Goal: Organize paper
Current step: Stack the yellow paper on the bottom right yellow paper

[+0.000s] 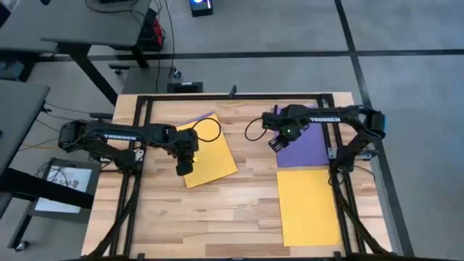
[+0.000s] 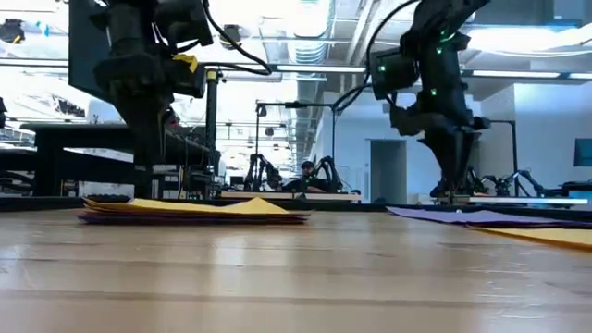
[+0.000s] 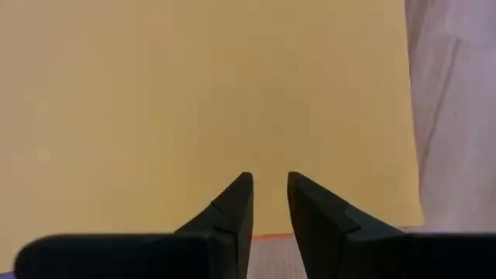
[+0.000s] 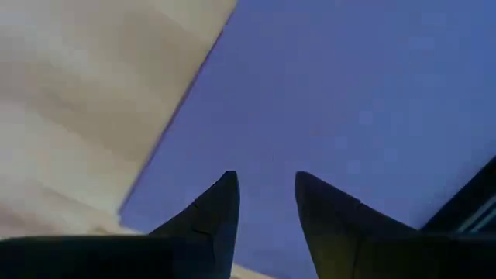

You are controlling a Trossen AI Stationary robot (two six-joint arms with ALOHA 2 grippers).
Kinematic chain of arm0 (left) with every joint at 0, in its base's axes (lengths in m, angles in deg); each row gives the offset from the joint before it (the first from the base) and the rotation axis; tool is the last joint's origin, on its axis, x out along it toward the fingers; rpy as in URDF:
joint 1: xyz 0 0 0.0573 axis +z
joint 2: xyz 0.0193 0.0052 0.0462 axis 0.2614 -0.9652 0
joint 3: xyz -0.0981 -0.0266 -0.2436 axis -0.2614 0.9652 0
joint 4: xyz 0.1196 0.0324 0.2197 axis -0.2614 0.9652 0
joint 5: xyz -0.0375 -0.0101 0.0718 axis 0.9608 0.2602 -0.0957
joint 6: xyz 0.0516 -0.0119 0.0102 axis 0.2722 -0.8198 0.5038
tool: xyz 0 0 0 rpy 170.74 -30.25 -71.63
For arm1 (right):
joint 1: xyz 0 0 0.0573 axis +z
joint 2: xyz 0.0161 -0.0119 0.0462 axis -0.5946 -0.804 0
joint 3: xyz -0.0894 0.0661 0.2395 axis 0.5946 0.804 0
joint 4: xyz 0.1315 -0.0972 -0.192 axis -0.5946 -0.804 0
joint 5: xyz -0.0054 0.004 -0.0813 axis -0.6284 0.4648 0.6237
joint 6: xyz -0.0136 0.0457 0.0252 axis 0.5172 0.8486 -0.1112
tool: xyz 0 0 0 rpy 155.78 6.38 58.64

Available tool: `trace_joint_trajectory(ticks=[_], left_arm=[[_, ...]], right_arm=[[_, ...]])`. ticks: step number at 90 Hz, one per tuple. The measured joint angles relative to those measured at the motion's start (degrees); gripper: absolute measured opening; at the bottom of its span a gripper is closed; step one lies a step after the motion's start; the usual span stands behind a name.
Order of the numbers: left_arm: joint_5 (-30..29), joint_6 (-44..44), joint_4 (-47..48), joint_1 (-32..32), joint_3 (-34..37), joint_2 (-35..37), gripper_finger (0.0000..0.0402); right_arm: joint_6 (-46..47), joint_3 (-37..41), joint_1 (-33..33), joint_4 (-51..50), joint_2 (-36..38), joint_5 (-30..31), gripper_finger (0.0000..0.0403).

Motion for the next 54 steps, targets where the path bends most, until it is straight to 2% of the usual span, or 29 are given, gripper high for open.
trace_joint_trajectory(ticks=[16, 54], left_arm=[[0.0, -0.84, -0.03, -0.01, 0.01, 0.0, 0.0066], [0.0, -2.88, 0.24, -0.01, 0.01, 0.0, 0.0066]], right_arm=[[0.32, 7.34, -5.44, 3.93, -0.04, -1.69, 0.012], [3.14, 16.73, -6.97, 17.58, 0.23, -8.04, 0.012]])
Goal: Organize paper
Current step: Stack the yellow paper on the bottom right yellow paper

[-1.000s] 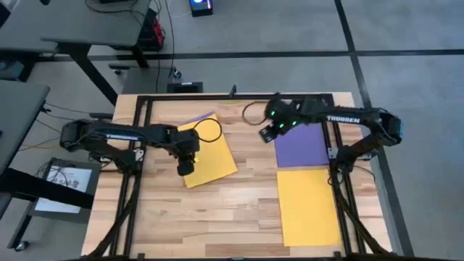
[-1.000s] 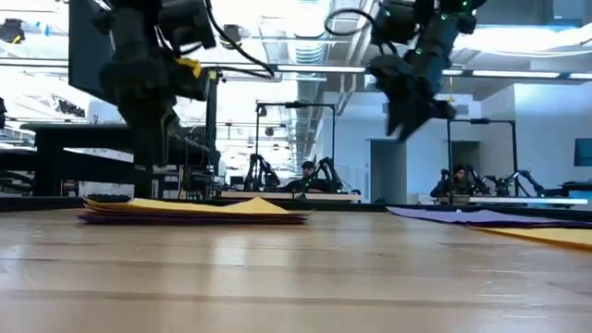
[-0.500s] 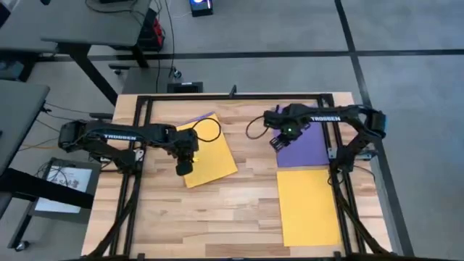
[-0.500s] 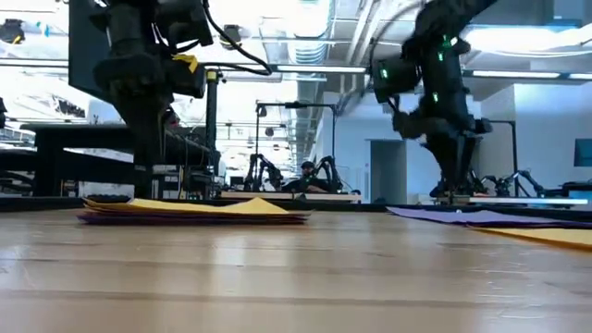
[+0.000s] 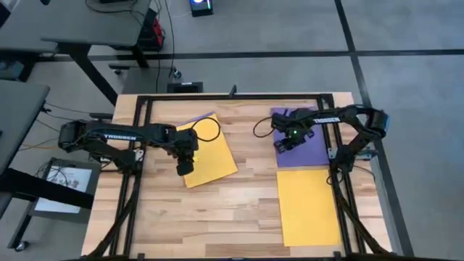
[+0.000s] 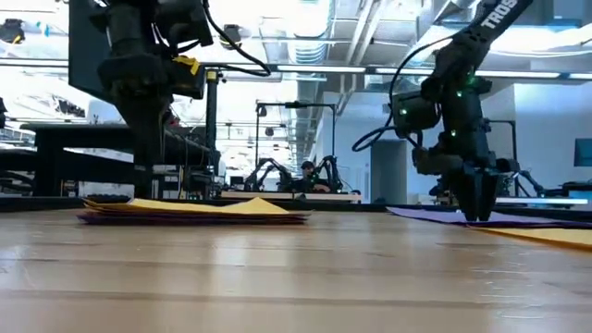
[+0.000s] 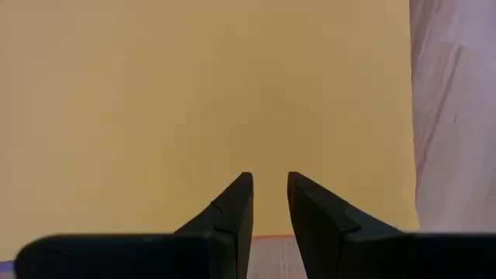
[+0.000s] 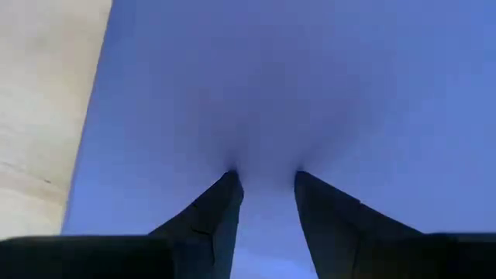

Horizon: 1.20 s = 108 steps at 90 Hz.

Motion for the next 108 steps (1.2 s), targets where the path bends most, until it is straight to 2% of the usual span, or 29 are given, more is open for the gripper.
trace_joint_trajectory(ticks=[27, 70, 108], left_arm=[[0.0, 0.0, 0.09, 0.0, 0.0, 0.0, 0.0066], [-0.02, 0.0, 0.18, 0.0, 0.04, 0.0, 0.0065], [-0.02, 0.0, 0.37, 0.0, 0.04, 0.0, 0.0065]], right_arm=[[2.01, 1.02, -3.38, 4.18, -0.01, -0.8, 0.012], [-7.79, 1.04, -7.51, 4.72, -0.14, -0.54, 0.012], [-9.43, -2.15, -8.88, 1.03, -0.61, 0.68, 0.012]])
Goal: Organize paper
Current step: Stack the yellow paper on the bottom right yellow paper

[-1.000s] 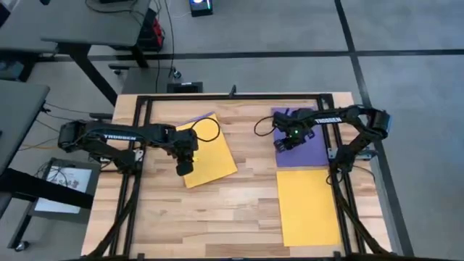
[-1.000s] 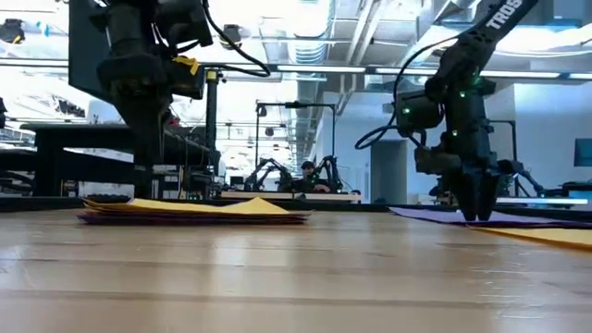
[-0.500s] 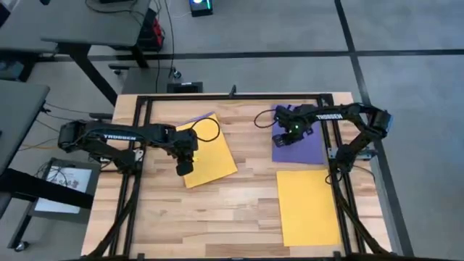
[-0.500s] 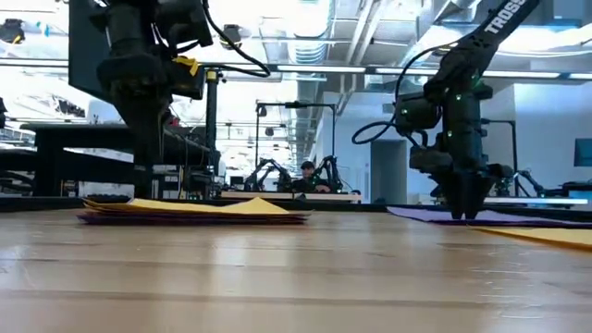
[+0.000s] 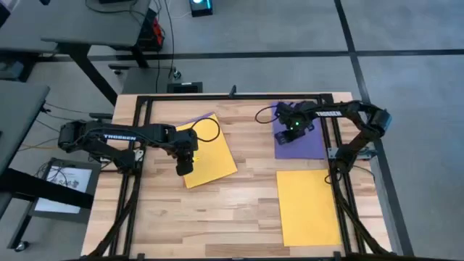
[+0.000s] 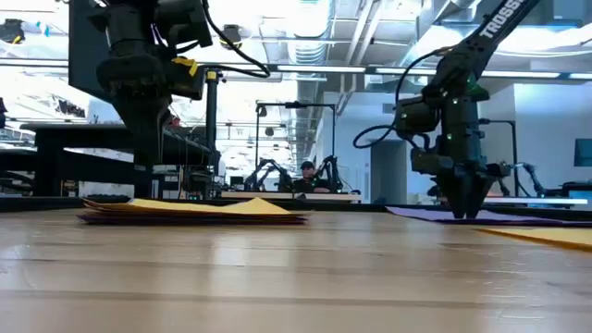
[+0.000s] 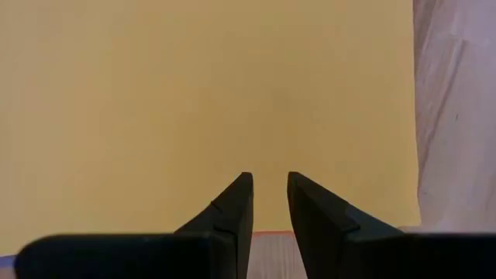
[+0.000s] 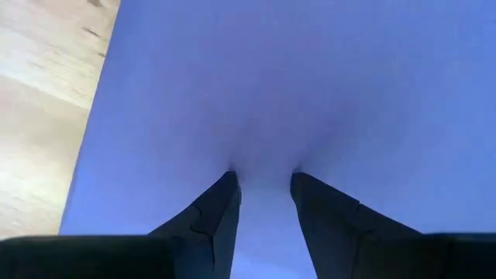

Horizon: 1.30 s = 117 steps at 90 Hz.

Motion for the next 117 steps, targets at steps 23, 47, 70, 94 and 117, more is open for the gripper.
trace_joint_trajectory(ticks=[23, 47, 70, 94, 117], left_arm=[[0.0, 0.0, 0.28, 0.0, 0.0, 0.0, 0.0065], [0.03, 1.91, 3.97, -0.07, 0.0, 1.37, 0.0065], [5.1, 6.44, -2.57, 0.46, 7.06, 2.75, 0.0065], [8.23, 3.61, -17.42, 0.5, 12.9, 2.8, 0.0065], [5.55, 7.63, -21.6, 0.48, 13.14, 2.49, 0.0065]], right_arm=[[-0.21, -6.34, 1.44, -5.88, -0.07, 0.03, 0.012], [2.81, -14.15, 9.79, -4.36, 0.17, -3.93, 0.012], [22.23, -12.94, 21.07, 24.93, -2.79, -12.42, 0.012], [37.72, -12.81, 30.87, 36.64, -11.43, -14.18, 0.012], [44.61, -12.87, 36.35, 38.61, -15.09, -11.73, 0.012]])
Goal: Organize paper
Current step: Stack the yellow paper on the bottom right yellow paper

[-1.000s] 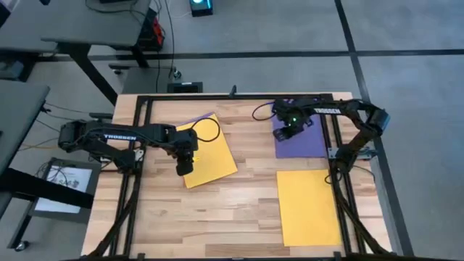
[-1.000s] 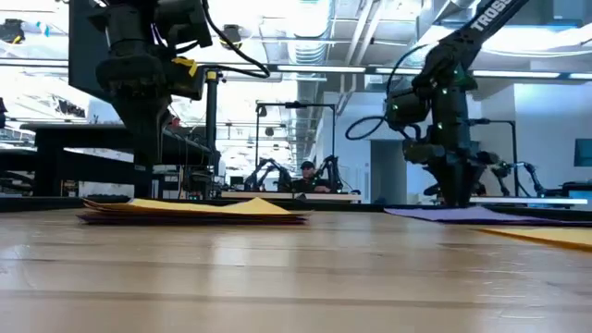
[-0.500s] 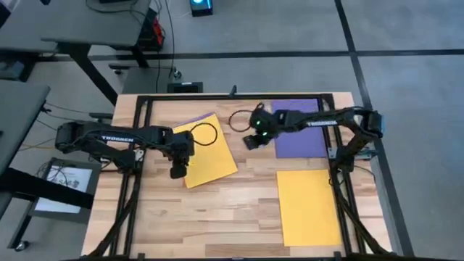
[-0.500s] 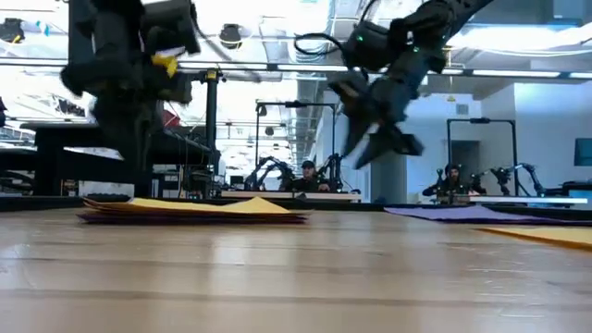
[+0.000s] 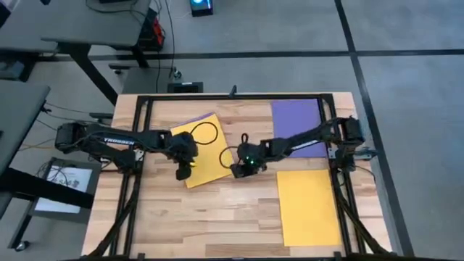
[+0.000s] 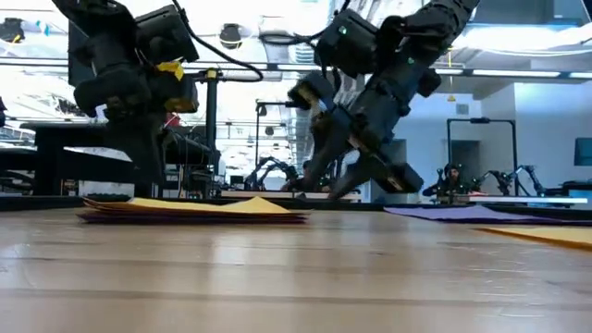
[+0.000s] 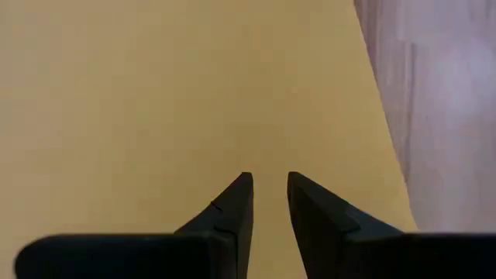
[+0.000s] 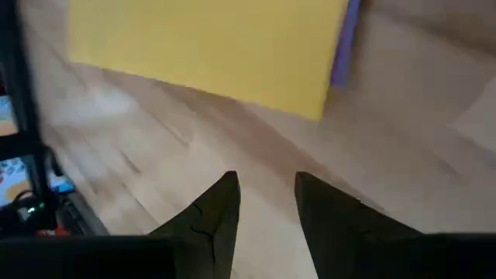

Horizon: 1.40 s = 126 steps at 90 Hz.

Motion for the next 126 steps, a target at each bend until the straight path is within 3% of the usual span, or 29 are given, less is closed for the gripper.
trace_joint_trajectory(ticks=[25, 55, 82, 94, 109, 126], left_arm=[[-1.62, 3.56, -2.4, -0.02, 0.0, -4.58, 0.0065], [-1.53, 3.61, -3.89, -0.02, -0.02, -9.9, 0.0065], [-1.53, 3.6, -4.86, -0.04, -0.09, -10.32, 0.0065], [-1.53, 3.58, -4.87, -0.04, -0.09, -10.32, 0.0065], [-1.53, 3.61, -4.92, -0.04, -0.07, -10.32, 0.0065], [-1.53, 3.59, -2.68, -0.04, -0.92, -10.07, 0.0065]], right_arm=[[1.79, 0.0, -0.28, 1.73, -0.88, 5.26, 0.012], [2.96, -0.12, -0.36, 4.77, -2.9, 5.59, 0.012], [3.93, -0.04, -0.33, 7.91, -3.52, 5.55, 0.0116], [4.11, -0.03, -0.33, 7.82, -3.54, 5.54, 0.0088], [3.09, -0.02, -0.37, 7.77, -3.54, 6.15, 0.0013], [2.76, -0.02, -0.28, 6.5, -3.02, 6.48, 0.0001]])
